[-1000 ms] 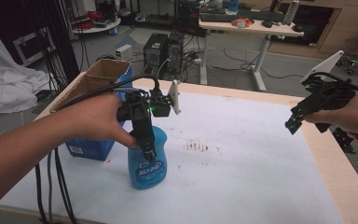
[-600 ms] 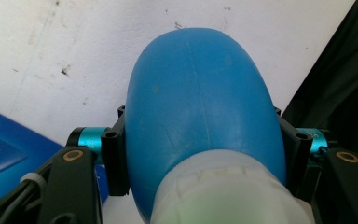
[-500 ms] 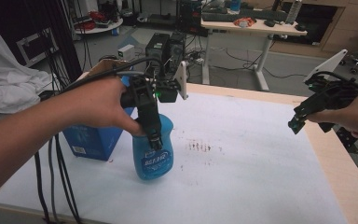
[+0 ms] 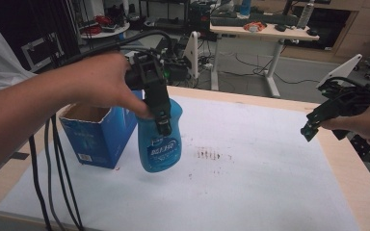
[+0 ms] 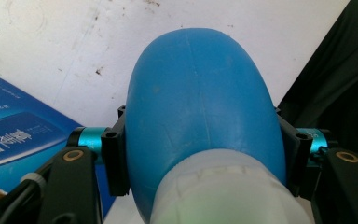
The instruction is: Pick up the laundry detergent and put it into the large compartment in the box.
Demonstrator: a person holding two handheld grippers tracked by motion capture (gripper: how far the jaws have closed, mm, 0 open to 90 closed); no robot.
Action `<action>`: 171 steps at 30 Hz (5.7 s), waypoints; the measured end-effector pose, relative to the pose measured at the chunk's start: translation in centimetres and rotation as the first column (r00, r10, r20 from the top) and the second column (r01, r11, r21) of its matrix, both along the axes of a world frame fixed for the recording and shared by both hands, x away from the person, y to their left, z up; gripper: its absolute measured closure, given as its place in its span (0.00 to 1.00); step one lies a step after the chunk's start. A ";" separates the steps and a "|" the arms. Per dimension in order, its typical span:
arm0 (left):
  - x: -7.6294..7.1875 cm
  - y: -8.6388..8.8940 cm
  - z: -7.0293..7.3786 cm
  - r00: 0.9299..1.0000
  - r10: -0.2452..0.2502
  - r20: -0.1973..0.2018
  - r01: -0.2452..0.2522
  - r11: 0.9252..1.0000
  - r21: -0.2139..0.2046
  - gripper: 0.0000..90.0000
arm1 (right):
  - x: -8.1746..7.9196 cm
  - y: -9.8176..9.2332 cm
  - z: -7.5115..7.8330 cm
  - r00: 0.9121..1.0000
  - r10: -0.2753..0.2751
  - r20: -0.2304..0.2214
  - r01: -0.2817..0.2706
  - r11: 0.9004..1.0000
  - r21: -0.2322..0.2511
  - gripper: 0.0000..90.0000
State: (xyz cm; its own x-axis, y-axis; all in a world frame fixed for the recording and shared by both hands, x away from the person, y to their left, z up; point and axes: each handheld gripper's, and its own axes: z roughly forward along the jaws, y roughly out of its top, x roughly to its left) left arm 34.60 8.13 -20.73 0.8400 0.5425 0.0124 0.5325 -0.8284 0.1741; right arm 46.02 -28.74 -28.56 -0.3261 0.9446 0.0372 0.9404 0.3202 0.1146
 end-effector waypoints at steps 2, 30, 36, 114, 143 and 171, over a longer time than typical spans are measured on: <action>0.2 0.2 0.4 1.000 0.001 -0.002 -0.001 1.000 -0.006 0.41 | 0.0 0.1 0.0 1.000 0.000 0.000 0.000 1.000 -0.002 0.14; 3.7 7.4 8.6 0.974 0.228 0.011 -0.228 0.973 -0.019 0.41 | 0.6 0.2 -0.3 1.000 0.004 -0.006 -0.004 1.000 -0.007 0.14; 4.2 9.7 9.1 0.954 0.298 0.014 -0.298 0.955 -0.015 0.41 | 0.8 0.2 -0.3 1.000 0.002 -0.008 -0.002 1.000 -0.004 0.14; 6.5 17.1 -5.3 0.945 0.326 -0.030 -0.325 0.945 0.036 0.41 | 0.0 1.4 -0.3 0.999 0.047 0.001 -0.046 0.999 -0.022 0.14; 6.9 17.0 -7.8 0.981 0.186 -0.056 -0.185 0.983 0.015 0.41 | -0.3 1.3 -0.3 0.999 0.048 0.008 -0.048 0.999 -0.023 0.14; 6.5 16.8 -5.6 0.979 0.199 -0.051 -0.197 0.980 0.036 0.25 | -0.1 1.5 -0.7 0.999 0.052 -0.002 -0.052 0.999 -0.016 0.14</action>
State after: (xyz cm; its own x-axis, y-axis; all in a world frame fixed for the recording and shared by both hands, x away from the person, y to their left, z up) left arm 41.10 24.97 -26.30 0.7158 0.6983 -0.0105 0.6944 -0.7101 0.1168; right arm 45.90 -27.27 -29.30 -0.3750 0.9267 0.0225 0.9225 0.3707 0.1075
